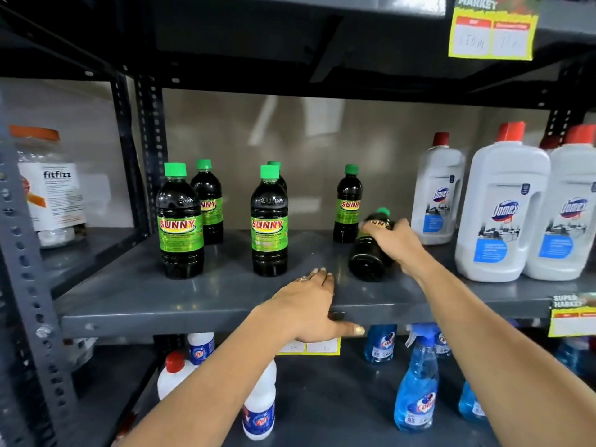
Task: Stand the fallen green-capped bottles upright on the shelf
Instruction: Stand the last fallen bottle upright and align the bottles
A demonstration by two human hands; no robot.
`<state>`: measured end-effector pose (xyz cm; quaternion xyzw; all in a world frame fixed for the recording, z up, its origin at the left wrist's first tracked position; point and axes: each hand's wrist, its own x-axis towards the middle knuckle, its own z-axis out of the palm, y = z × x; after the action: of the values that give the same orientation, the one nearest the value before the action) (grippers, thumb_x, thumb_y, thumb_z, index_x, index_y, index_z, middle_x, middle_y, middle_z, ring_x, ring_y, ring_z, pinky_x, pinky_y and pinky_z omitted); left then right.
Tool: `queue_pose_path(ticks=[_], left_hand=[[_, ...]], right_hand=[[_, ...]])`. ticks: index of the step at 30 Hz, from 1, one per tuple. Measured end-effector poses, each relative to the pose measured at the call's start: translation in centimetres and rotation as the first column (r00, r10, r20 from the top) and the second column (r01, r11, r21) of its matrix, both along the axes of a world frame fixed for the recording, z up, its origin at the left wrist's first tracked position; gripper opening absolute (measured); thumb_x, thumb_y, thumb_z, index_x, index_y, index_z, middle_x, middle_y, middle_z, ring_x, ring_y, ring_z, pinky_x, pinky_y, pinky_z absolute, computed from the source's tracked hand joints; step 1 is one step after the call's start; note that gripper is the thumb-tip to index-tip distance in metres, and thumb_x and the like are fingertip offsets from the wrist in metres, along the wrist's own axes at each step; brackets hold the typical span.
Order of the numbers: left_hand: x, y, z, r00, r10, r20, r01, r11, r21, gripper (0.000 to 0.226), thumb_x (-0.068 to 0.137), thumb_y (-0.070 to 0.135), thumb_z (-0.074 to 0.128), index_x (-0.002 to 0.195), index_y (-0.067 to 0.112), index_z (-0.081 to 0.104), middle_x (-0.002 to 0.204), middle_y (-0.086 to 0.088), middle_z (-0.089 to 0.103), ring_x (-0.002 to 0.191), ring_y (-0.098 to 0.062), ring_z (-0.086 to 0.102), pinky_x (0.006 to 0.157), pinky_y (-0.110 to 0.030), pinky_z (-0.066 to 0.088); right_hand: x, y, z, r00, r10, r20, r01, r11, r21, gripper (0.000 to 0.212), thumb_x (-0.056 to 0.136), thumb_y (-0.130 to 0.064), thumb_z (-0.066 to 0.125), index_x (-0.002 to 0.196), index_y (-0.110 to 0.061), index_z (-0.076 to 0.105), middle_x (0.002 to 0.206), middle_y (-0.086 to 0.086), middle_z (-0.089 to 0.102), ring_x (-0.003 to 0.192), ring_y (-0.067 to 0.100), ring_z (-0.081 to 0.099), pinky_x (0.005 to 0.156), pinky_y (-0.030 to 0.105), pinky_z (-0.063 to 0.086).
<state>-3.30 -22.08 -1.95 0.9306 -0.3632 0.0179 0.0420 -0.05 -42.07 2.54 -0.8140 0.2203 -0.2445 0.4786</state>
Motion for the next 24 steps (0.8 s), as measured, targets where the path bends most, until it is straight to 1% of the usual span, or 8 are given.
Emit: queue_pose_path(ticks=[2, 4, 7, 10, 12, 16, 20, 24], left_hand=[[0.1, 0.1, -0.1, 1.0, -0.008, 0.006, 0.008, 1.0, -0.01, 0.112, 0.08, 0.076, 0.05, 0.154, 0.006, 0.005, 0.164, -0.009, 0.001, 0.149, -0.021, 0.003, 0.12, -0.034, 0.011], [0.3, 0.0, -0.1, 1.0, -0.005, 0.007, 0.005, 1.0, -0.021, 0.111, 0.079, 0.077, 0.051, 0.154, 0.007, 0.007, 0.164, -0.009, 0.002, 0.149, -0.022, 0.005, 0.12, -0.035, 0.012], [0.5, 0.1, 0.0, 1.0, -0.007, 0.014, 0.008, 1.0, -0.025, 0.108, 0.08, 0.076, 0.051, 0.154, 0.008, 0.009, 0.164, -0.007, 0.004, 0.149, -0.021, 0.007, 0.119, -0.034, 0.012], [0.6, 0.1, -0.2, 0.999, -0.006, 0.038, 0.006, 1.0, -0.019, 0.108, 0.082, 0.076, 0.047, 0.155, 0.007, 0.006, 0.164, -0.005, -0.004, 0.149, -0.018, 0.0, 0.12, -0.033, 0.01], [0.6, 0.0, -0.4, 0.999, 0.004, 0.053, -0.002, 1.0, -0.027, 0.108, 0.082, 0.077, 0.045, 0.155, 0.007, 0.006, 0.164, -0.004, -0.009, 0.149, -0.017, -0.002, 0.12, -0.034, 0.011], [0.5, 0.0, -0.7, 0.996, 0.022, 0.081, -0.018, 0.998, -0.052, 0.11, 0.079, 0.081, 0.044, 0.155, 0.01, 0.008, 0.163, -0.002, -0.009, 0.149, -0.016, 0.0, 0.118, -0.034, 0.013], [0.2, 0.1, -0.9, 0.993, 0.041, 0.112, -0.035, 0.998, -0.052, 0.112, 0.076, 0.084, 0.043, 0.156, 0.013, 0.009, 0.164, 0.002, -0.007, 0.149, -0.016, 0.005, 0.116, -0.035, 0.018], [0.0, 0.1, -0.9, 0.992, 0.046, 0.119, -0.04, 0.998, -0.058, 0.115, 0.073, 0.086, 0.043, 0.156, 0.014, 0.01, 0.164, 0.003, -0.004, 0.149, -0.015, 0.008, 0.115, -0.034, 0.02]], right_hand=[[0.3, 0.7, -0.4, 0.984, -0.026, 0.174, 0.037, 0.997, -0.063, 0.08, 0.071, -0.056, 0.072, 0.129, -0.011, 0.039, 0.121, 0.013, 0.063, 0.109, 0.033, 0.061, 0.09, 0.037, 0.048], [0.3, 1.2, -0.9, 0.944, 0.012, 0.329, 0.033, 0.991, -0.132, 0.078, 0.074, -0.051, 0.073, 0.132, -0.017, 0.035, 0.118, 0.008, 0.065, 0.104, 0.028, 0.065, 0.084, 0.034, 0.048], [-0.1, 1.4, -1.7, 0.895, 0.082, 0.438, 0.032, 0.969, -0.247, 0.091, 0.07, -0.05, 0.076, 0.142, -0.022, 0.029, 0.128, 0.002, 0.061, 0.109, 0.021, 0.063, 0.087, 0.031, 0.046], [-0.3, 1.5, -1.8, 0.905, 0.188, 0.381, -0.033, 0.925, -0.38, 0.108, 0.061, -0.053, 0.083, 0.146, -0.022, 0.024, 0.142, -0.001, 0.05, 0.121, 0.018, 0.056, 0.099, 0.039, 0.046], [-0.4, 1.5, -1.8, 0.91, 0.242, 0.337, -0.098, 0.915, -0.391, 0.101, 0.059, -0.051, 0.086, 0.14, -0.02, 0.033, 0.136, -0.001, 0.052, 0.116, 0.014, 0.056, 0.093, 0.034, 0.047], [-0.7, 0.7, -2.4, 0.918, 0.308, 0.25, -0.232, 0.928, -0.292, 0.073, 0.064, -0.045, 0.086, 0.12, -0.021, 0.046, 0.118, -0.002, 0.059, 0.101, 0.012, 0.058, 0.082, 0.024, 0.044], [-0.9, 0.0, -3.0, 0.899, 0.366, 0.241, -0.335, 0.929, -0.16, 0.067, 0.067, -0.039, 0.085, 0.12, -0.023, 0.047, 0.103, -0.013, 0.061, 0.091, -0.002, 0.057, 0.069, 0.011, 0.04], [-0.4, -0.4, -3.2, 0.889, 0.369, 0.271, -0.351, 0.929, -0.115, 0.064, 0.071, -0.029, 0.084, 0.12, -0.023, 0.044, 0.108, -0.009, 0.062, 0.098, 0.005, 0.061, 0.08, 0.02, 0.044]])
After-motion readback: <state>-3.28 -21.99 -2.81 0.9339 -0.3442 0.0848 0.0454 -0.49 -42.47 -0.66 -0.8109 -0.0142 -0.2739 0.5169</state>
